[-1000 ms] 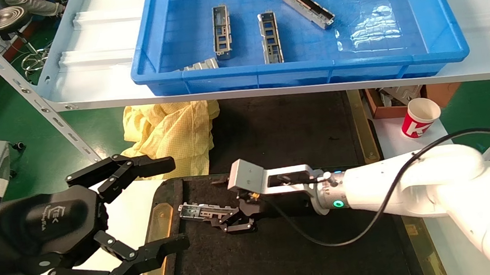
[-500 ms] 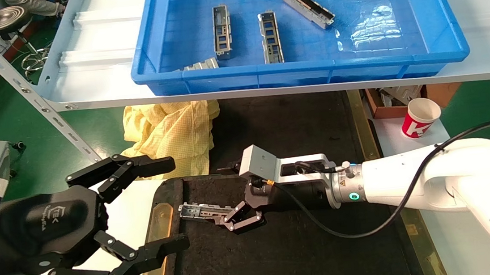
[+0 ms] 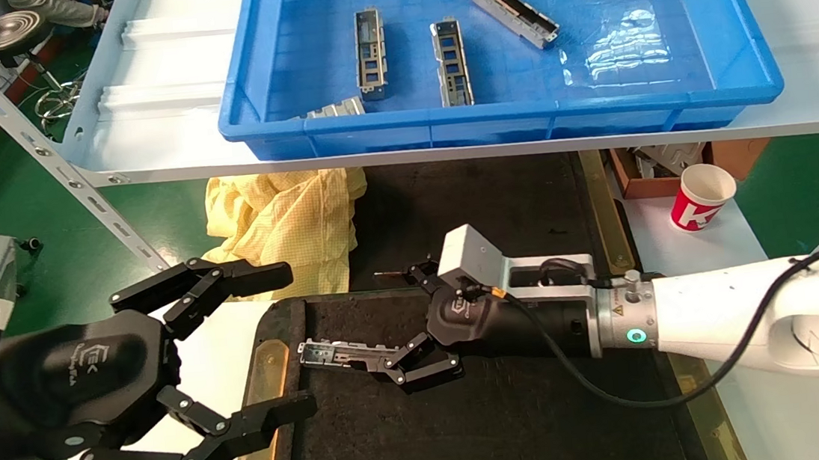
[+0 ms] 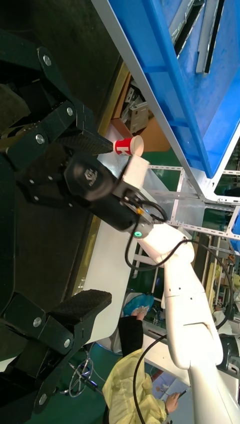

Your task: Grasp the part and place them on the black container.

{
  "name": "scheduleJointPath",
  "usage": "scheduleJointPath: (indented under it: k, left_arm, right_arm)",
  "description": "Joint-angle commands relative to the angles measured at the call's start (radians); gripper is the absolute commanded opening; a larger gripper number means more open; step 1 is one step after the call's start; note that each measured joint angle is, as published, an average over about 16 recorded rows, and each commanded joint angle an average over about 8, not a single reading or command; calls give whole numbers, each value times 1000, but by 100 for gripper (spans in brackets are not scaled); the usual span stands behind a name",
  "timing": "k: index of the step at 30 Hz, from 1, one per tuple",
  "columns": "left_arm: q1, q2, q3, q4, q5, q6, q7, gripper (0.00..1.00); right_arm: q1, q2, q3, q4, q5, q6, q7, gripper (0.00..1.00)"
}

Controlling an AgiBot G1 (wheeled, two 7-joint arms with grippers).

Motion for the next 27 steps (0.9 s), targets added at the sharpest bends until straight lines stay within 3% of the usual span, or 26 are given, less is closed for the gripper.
scheduleJointPath:
  k: [1, 27]
  left_arm:
    - [0, 0, 0, 0, 0, 0, 0, 100]
    - [0, 0, 0, 0, 0, 0, 0, 100]
  right_arm:
    - [-16, 23, 29, 33, -1, -10, 20, 100]
    - [-221, 327, 402, 467, -13, -143, 282, 100]
